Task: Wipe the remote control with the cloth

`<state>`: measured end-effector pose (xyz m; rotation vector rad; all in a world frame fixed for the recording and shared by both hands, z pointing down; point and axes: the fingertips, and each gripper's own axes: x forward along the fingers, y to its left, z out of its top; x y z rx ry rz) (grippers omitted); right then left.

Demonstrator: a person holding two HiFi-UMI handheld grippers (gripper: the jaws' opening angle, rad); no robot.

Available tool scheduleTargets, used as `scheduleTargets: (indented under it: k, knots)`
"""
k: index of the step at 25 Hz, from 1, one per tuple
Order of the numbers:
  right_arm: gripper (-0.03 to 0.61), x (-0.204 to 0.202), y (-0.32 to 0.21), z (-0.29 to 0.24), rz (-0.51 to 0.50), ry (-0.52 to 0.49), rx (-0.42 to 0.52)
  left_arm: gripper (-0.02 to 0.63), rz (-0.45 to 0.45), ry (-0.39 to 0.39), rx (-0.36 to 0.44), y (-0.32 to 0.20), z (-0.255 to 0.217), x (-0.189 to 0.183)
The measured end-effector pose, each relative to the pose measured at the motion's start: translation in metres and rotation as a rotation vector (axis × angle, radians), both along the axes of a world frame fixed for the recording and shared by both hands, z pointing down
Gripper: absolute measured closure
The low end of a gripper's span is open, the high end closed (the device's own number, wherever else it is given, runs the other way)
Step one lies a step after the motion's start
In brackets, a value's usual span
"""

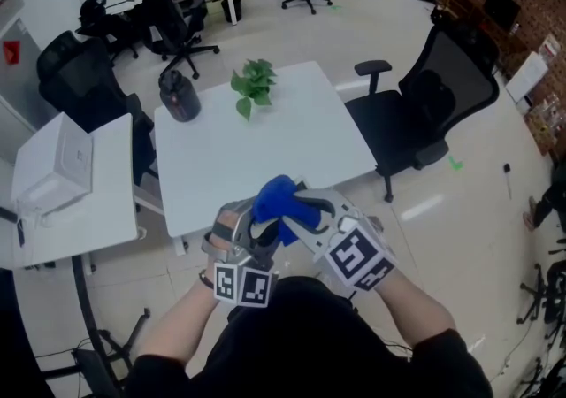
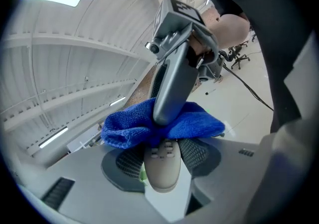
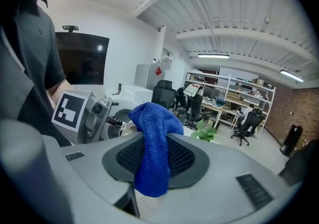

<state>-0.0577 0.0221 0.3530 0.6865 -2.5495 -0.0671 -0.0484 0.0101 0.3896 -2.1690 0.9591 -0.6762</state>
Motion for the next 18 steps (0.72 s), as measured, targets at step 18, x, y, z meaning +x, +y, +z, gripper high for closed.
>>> scheduleTargets:
  k: [18]
  knots:
    - [0.456,0.054,-0.032,-0.035,0.203,-0.173,0.177,0.41,-0.081,0.261,-0.174,-0.013,-0.002,-0.013]
